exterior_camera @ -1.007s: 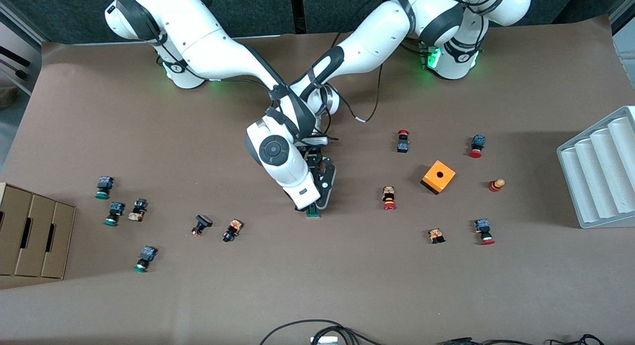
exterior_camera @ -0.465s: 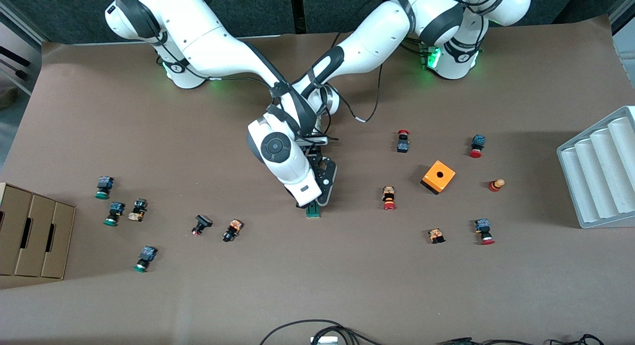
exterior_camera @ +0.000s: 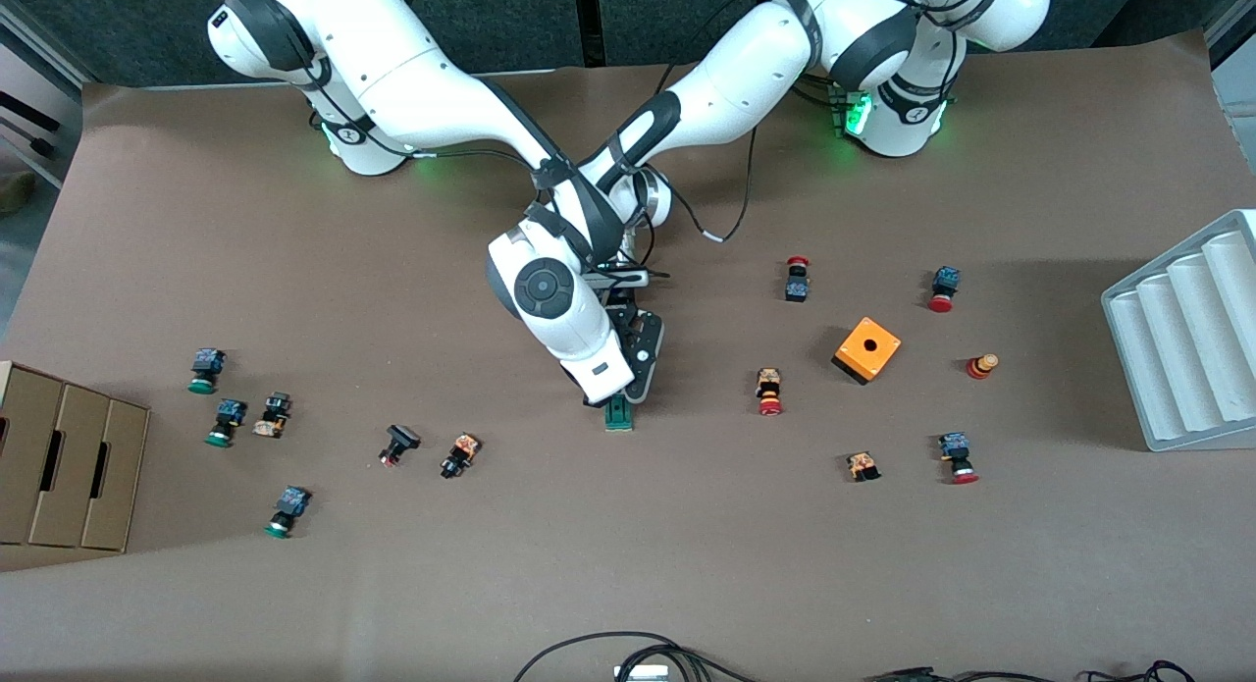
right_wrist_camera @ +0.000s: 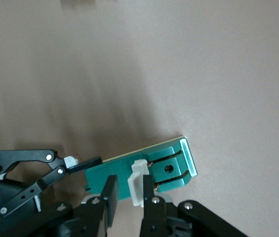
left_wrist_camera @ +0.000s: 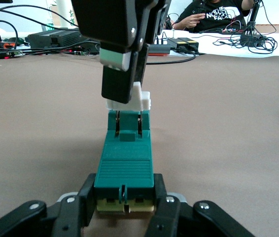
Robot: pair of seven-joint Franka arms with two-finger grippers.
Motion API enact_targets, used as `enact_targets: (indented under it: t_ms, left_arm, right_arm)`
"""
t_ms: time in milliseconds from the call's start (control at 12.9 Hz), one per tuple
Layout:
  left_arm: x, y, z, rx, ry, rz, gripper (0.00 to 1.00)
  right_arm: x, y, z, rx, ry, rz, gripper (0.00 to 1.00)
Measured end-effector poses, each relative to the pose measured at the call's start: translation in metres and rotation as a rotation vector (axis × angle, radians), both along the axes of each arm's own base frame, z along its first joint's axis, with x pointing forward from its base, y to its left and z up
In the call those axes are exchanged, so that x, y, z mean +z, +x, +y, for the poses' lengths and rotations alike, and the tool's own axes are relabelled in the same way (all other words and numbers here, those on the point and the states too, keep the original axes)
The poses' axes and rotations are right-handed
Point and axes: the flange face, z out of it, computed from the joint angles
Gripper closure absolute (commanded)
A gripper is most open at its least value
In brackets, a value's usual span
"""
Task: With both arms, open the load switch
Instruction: 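Push the white handle down toward the base with the right gripper, then press the handle fully flat with the right gripper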
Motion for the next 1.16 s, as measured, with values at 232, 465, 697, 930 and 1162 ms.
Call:
enact_targets:
  t_ms: [232,465,697,930,1162]
  left_arm:
    - [0.000,0.000,0.000,0.000,0.000,0.000,0.51]
    - [0.000,0.000,0.000,0.000,0.000,0.000,0.51]
    - [0.000,0.000,0.000,0.000,0.000,0.000,0.51]
    - [0.000,0.000,0.000,0.000,0.000,0.000,0.51]
    - [0.000,0.000,0.000,0.000,0.000,0.000,0.51]
  right_arm:
    - [0.000,-0.002,-0.002,-0.001,-0.003,0.004,0.73]
    - [-0.001,-0.003,-0.002,-0.001,-0.006,0.010,0.73]
    - [-0.001,-0.006,-0.001,-0.013,-0.010,0.020,0.73]
    - [-0.003,-0.012,0.004,-0.018,-0.015,0.030,0.73]
    - [-0.004,-0.018,0.009,-0.015,-0.017,0.034,0.73]
